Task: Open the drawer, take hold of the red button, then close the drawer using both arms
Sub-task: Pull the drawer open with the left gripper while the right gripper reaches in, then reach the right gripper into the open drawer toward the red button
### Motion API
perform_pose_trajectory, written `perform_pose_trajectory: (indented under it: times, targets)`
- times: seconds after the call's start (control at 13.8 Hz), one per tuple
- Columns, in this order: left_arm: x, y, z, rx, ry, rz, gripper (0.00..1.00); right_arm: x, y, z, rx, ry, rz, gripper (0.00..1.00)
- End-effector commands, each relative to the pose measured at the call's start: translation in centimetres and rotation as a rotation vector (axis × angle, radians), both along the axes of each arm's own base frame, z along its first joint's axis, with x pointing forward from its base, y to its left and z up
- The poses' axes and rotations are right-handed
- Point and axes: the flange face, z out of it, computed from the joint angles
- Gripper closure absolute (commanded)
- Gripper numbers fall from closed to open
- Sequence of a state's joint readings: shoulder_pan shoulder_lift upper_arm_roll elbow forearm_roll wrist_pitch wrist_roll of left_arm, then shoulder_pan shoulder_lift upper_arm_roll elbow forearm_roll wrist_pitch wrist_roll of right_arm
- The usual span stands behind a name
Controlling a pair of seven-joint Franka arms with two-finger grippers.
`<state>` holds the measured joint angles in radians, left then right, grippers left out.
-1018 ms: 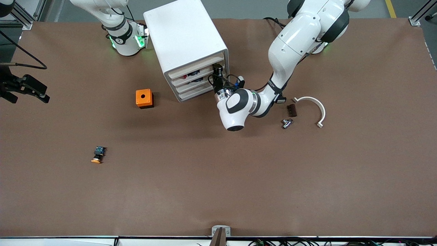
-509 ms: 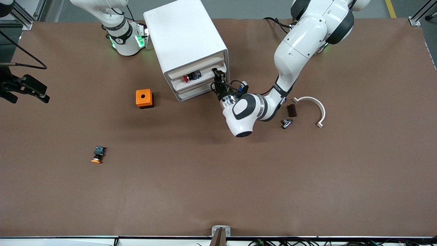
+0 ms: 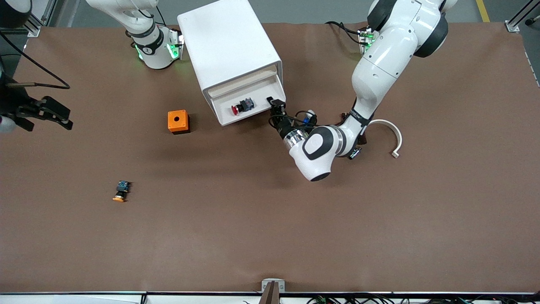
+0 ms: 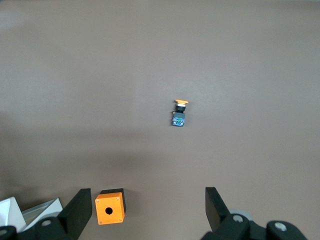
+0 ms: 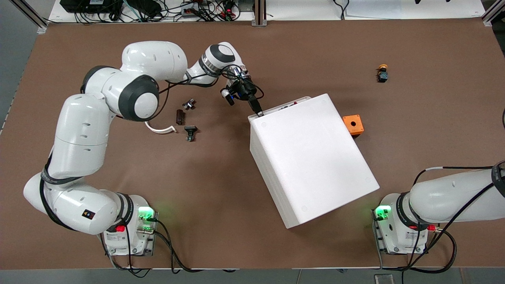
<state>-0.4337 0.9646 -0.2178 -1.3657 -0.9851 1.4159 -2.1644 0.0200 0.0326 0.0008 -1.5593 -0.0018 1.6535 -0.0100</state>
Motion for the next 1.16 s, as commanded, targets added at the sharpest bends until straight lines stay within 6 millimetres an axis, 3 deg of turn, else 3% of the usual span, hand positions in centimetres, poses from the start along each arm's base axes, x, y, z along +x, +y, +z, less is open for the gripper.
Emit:
perform_pose_trajectory:
  times: [0.0, 0.22, 0.44, 0.51, 0.65, 0.8, 0.87, 1.09]
  targets:
    - [2.2, 1.4, 0.2, 0.006, 0.002, 0.068, 0.83, 1.5, 0.9, -2.3, 0.030, 0.032, -0.058, 0.00]
    - [3.9, 3.0, 0.6, 0.022, 0.004, 0.105, 0.81, 2.9, 4.3, -4.4, 0.024, 0.055, -0.138, 0.00]
    - [4.2, 3.4, 0.6, 0.024, -0.001, 0.108, 0.76, 3.7, 7.2, -6.3, 0.013, 0.063, -0.219, 0.00]
    - [4.3, 3.5, 0.6, 0.021, -0.009, 0.104, 0.64, 3.9, 7.6, -6.9, 0.015, 0.066, -0.214, 0.00]
    - [4.5, 3.9, 0.5, 0.022, -0.020, 0.107, 0.25, 3.8, 8.9, -8.0, 0.005, 0.089, -0.199, 0.01]
    - [5.3, 4.6, 0.7, -0.003, -0.053, 0.118, 0.12, 3.6, 9.2, -9.3, 0.009, 0.120, -0.324, 0.02]
    - [5.4, 4.7, 0.8, -0.031, -0.071, 0.114, 0.07, 3.4, 10.3, -9.5, 0.009, 0.126, -0.389, 0.01]
    - [6.6, 6.2, 1.3, -0.099, -0.125, 0.126, 0.06, 2.0, 17.3, -12.0, -0.015, 0.170, -0.547, 0.01]
